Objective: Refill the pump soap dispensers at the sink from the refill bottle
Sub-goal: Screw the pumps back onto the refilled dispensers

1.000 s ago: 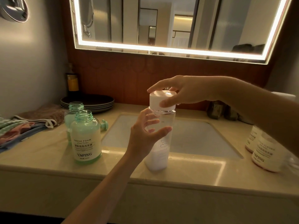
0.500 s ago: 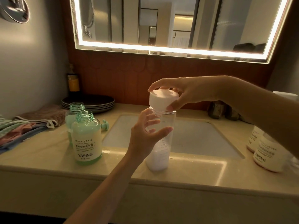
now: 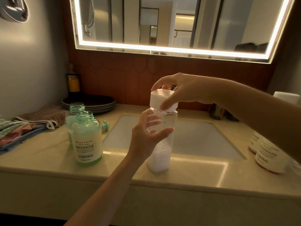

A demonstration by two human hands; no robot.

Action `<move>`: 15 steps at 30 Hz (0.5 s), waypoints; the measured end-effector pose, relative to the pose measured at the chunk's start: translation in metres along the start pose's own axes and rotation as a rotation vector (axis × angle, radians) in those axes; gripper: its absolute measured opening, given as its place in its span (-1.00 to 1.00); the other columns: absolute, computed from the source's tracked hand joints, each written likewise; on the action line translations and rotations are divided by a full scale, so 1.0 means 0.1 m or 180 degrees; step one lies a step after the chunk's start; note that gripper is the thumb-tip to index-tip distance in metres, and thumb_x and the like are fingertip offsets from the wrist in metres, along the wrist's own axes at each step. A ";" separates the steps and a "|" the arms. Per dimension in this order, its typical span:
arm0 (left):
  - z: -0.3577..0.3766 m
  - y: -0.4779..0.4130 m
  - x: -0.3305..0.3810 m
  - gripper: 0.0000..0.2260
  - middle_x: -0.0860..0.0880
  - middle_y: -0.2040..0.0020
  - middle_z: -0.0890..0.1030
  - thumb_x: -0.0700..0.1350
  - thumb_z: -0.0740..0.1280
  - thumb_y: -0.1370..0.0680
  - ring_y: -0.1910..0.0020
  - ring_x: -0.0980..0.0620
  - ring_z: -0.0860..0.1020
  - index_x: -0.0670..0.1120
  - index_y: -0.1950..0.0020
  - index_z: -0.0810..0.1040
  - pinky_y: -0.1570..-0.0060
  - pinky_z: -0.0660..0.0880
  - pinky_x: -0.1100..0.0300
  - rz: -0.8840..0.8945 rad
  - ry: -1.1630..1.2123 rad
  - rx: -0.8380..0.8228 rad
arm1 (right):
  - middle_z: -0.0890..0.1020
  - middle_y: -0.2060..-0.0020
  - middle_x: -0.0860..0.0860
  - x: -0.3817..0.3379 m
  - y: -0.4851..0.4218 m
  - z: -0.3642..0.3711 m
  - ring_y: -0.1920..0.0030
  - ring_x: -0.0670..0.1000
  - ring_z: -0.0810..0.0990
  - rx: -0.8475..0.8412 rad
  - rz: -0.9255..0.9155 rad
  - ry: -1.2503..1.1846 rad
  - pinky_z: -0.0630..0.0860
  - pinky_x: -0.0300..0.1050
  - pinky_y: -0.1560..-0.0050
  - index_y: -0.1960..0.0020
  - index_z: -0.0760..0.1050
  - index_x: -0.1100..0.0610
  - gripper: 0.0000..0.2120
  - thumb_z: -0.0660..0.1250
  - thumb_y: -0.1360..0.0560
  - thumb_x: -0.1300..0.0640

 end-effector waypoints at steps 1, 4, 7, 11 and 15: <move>0.00 0.00 -0.01 -0.38 0.09 -0.18 0.53 0.14 0.46 -0.25 -0.11 0.18 0.53 0.11 -0.25 0.32 -0.03 0.51 0.31 0.0005 -0.0008 0.0003 | 0.46 -0.12 -0.09 0.01 0.02 -0.02 0.04 -0.06 0.48 -0.0081 -0.0046 -0.0091 0.42 -0.34 0.17 -0.18 0.42 -0.13 -0.54 0.47 -0.36 0.16; -0.01 -0.01 -0.02 -0.39 0.13 -0.16 0.53 0.14 0.49 -0.28 -0.10 0.23 0.53 0.14 -0.25 0.31 0.02 0.50 0.38 0.0030 -0.0044 -0.0016 | 0.45 -0.19 -0.10 0.04 0.06 -0.06 -0.04 -0.08 0.47 -0.0280 -0.0146 -0.0258 0.41 -0.34 0.08 -0.23 0.42 -0.13 -0.51 0.44 -0.39 0.22; 0.00 -0.02 -0.01 -0.38 0.11 -0.17 0.53 0.13 0.46 -0.26 -0.09 0.22 0.53 0.10 -0.26 0.32 0.01 0.50 0.38 0.0020 -0.0048 0.0012 | 0.44 -0.24 -0.12 0.05 0.06 -0.06 -0.10 -0.05 0.46 -0.0290 -0.0187 -0.0137 0.38 -0.35 0.06 -0.24 0.42 -0.17 -0.52 0.44 -0.40 0.16; 0.01 -0.01 -0.01 -0.39 0.10 -0.18 0.53 0.14 0.49 -0.27 -0.09 0.21 0.53 0.11 -0.24 0.32 0.00 0.49 0.37 -0.0009 -0.0039 0.0020 | 0.46 -0.17 -0.12 0.00 0.01 -0.04 -0.02 -0.08 0.45 -0.0042 -0.0216 0.0422 0.38 -0.39 0.14 -0.25 0.42 -0.12 -0.54 0.44 -0.38 0.02; 0.00 -0.01 0.00 -0.39 0.09 -0.19 0.53 0.14 0.47 -0.27 -0.09 0.20 0.53 0.13 -0.25 0.31 0.00 0.49 0.37 -0.0002 -0.0060 0.0018 | 0.45 0.00 -0.10 0.00 0.00 0.02 0.05 -0.07 0.46 0.0438 -0.0151 0.0867 0.38 -0.37 0.25 -0.25 0.43 -0.02 -0.48 0.39 -0.36 -0.18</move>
Point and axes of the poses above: each hand's wrist, its own y-axis away from the middle knuckle, its own z-axis out of the palm, x = y × z, the point moved 2 cm from there along -y, towards the middle knuckle
